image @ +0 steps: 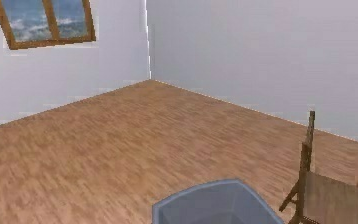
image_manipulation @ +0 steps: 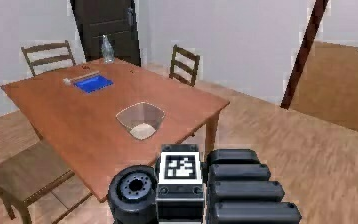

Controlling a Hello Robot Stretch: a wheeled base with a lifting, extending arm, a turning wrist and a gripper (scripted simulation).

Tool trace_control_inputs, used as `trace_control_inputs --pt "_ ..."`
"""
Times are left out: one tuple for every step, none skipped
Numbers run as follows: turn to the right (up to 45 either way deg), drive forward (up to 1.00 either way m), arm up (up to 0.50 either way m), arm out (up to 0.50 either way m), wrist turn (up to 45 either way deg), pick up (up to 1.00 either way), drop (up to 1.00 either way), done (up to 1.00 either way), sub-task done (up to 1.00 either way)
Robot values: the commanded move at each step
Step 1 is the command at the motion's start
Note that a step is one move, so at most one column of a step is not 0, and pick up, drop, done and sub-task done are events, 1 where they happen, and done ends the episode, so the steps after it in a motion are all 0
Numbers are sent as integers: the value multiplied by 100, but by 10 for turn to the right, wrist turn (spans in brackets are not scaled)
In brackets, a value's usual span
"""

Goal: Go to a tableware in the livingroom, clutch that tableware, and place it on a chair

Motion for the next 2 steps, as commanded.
trace_control_inputs --pt "0 100 0 0 0 0 0 0 0" --pt "240 0 0 0 0 0 0 0 0"
